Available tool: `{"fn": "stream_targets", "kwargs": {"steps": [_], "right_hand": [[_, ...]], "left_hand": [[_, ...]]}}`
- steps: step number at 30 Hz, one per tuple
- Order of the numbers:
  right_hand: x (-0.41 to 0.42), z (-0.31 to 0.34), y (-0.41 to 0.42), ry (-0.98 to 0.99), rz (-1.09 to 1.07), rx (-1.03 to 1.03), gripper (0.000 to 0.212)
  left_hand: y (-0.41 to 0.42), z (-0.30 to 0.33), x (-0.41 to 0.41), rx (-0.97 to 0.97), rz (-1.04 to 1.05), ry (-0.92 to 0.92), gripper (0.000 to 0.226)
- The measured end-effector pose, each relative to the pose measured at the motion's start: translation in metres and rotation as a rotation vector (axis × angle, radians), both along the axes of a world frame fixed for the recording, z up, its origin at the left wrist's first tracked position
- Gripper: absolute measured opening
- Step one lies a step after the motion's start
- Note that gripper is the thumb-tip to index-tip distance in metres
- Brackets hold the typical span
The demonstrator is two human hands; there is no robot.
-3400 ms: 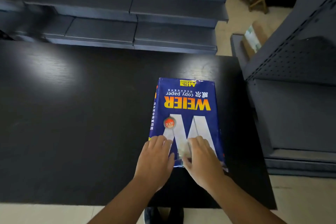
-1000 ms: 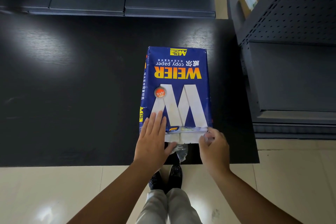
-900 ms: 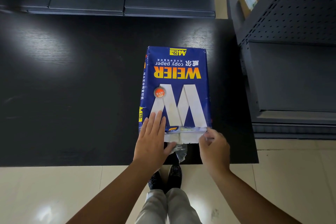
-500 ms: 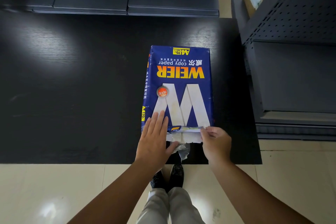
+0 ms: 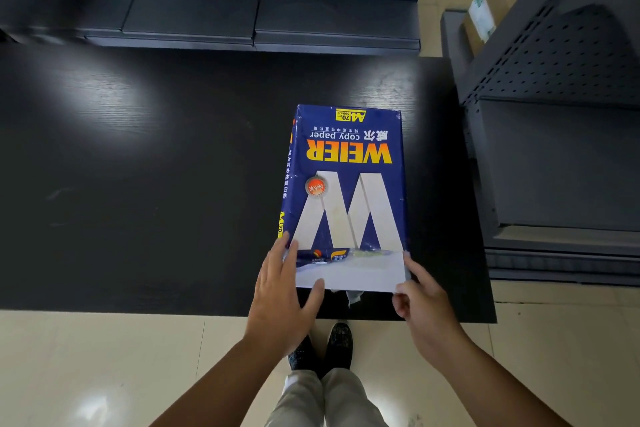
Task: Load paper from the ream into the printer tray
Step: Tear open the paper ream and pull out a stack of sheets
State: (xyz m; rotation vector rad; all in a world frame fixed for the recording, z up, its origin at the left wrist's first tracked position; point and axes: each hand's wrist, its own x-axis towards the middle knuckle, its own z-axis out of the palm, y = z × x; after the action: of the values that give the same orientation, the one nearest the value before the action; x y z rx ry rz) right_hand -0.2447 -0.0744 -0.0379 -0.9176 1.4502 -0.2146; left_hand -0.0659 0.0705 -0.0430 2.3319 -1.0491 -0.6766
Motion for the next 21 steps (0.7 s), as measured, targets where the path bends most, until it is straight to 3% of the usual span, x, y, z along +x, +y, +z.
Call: {"fn": "stream_targets", "kwargs": {"steps": [4, 8, 11, 15, 21], "right_hand": [[-0.013, 0.012, 0.008, -0.028, 0.045, 0.022, 0.059], [-0.028, 0.022, 0.014, -0.005, 0.067, 0.040, 0.056], [-0.030, 0.031, 0.020, 0.061, 0.212, -0.001, 0.052], [-0.007, 0.028, 0.012, 0.183, 0.187, -0.073, 0.019], [0.011, 0.018, 0.008, 0.158, 0.129, -0.120, 0.044]], "left_hand": [[0.002, 0.013, -0.001, -0.111, 0.359, 0.272, 0.054], [-0.001, 0.009, 0.011, 0.032, 0.556, 0.385, 0.053], [0.002, 0.010, 0.012, 0.102, 0.539, 0.397, 0.051], [0.006, 0.013, 0.007, 0.101, 0.470, 0.473, 0.050], [0.016, 0.017, 0.013, 0.063, 0.437, 0.634, 0.053]]}}
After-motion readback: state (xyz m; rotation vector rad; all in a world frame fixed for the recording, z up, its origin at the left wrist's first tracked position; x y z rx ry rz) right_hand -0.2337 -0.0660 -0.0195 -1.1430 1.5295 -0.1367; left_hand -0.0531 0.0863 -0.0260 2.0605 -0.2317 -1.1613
